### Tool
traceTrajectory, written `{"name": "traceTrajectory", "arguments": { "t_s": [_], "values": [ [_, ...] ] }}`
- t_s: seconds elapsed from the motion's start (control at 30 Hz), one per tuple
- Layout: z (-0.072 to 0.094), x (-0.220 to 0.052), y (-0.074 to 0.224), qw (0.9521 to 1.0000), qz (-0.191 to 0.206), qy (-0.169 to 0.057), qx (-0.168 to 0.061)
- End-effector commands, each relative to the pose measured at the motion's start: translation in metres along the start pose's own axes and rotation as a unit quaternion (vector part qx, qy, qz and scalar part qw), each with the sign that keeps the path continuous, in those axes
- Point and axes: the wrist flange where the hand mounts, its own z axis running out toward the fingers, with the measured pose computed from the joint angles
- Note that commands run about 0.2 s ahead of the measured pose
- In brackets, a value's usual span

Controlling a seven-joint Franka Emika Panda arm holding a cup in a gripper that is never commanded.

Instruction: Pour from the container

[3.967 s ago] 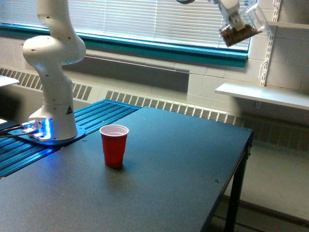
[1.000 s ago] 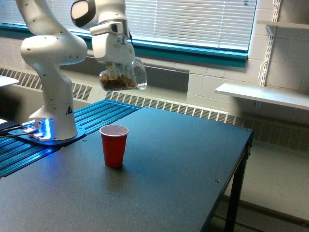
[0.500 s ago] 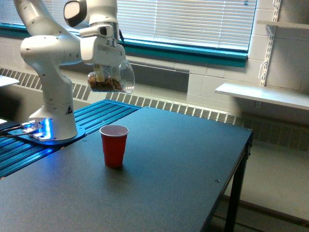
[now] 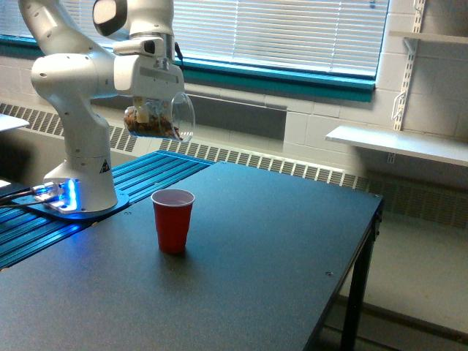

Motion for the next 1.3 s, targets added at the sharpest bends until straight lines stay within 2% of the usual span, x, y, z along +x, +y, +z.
{"name": "traceTrajectory", "arguments": {
  "t_s": [0.03,0.37,0.77,1.3],
  "values": [
    [0.011,-0.014,0.001,0.9996,0.000,-0.023,-0.015],
    [0.011,-0.022,-0.001,0.9990,0.004,-0.039,-0.022],
    [0.015,-0.031,-0.003,0.9973,0.009,-0.060,-0.042],
    [0.024,-0.038,-0.004,0.9954,0.015,-0.074,-0.059]
  ]
}}
